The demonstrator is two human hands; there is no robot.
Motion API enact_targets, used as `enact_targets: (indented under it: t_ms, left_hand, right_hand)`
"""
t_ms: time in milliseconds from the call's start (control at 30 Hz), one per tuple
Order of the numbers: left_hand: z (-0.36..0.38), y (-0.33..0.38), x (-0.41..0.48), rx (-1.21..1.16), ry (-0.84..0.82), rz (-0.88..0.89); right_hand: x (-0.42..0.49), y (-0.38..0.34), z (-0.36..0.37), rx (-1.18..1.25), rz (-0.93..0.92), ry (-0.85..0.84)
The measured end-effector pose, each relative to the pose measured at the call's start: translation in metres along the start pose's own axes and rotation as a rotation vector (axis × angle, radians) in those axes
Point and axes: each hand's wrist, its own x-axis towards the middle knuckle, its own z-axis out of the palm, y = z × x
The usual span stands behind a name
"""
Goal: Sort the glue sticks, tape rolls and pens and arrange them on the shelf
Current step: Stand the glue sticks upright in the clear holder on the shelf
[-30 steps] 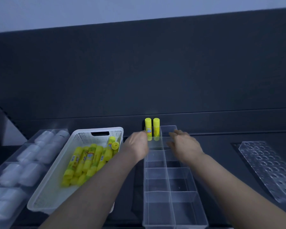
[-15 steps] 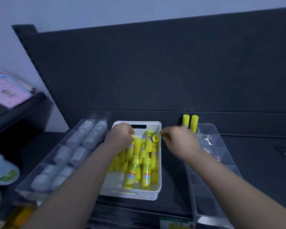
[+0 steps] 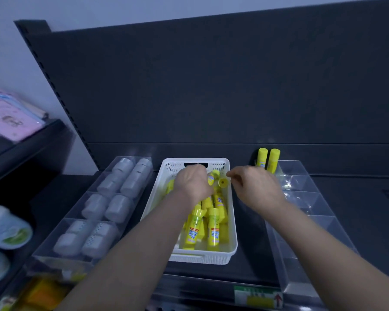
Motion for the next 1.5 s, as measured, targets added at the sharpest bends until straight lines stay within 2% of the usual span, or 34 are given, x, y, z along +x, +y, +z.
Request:
enact_targets:
  t_ms: [200, 300, 567, 767, 900, 1033, 1167, 1300, 1500]
  left_hand:
    - [-0.02, -0.039, 0.0, -0.253, 0.243, -0.076]
    - [-0.021, -0.055, -0.004, -0.301, 0.341, -0.09]
    - [-0.017, -0.091, -0.007, -0.354, 0.313, -0.072]
    - [-0.015, -0.108, -0.004, -0.373, 0.327, -0.033]
    - [-0.019, -0.112, -0.001, -0.392, 0.346, -0.018]
    - [-0.024, -0.118, 0.001, -0.384, 0.357, -0.033]
    - [-0.028, -0.127, 0.001, -0.385, 0.354, -0.034]
    - [-0.035, -0.128, 0.0, -0.413, 0.375, 0.014]
    - [-0.045, -0.095, 0.005, -0.508, 0.446, 0.13]
  right_hand:
    - [0.003, -0.023, 0.008, 0.034, -0.046, -0.099]
    - [0.009, -0.036, 0.02, 0.045, -0.056, -0.135]
    - [0.026, -0.061, 0.042, 0.05, 0.025, -0.224]
    - [0.028, -0.085, 0.048, 0.119, -0.111, -0.322]
    - [0.024, -0.108, 0.044, 0.155, -0.184, -0.301]
    - [0.033, -0.122, 0.051, 0.098, 0.045, -0.23]
    - [0.043, -0.142, 0.058, 0.045, 0.174, -0.288]
    - [0.047, -0.137, 0.05, 0.27, 0.27, -0.27]
    - [0.025, -0.095, 0.004, 0.487, 0.228, -0.03]
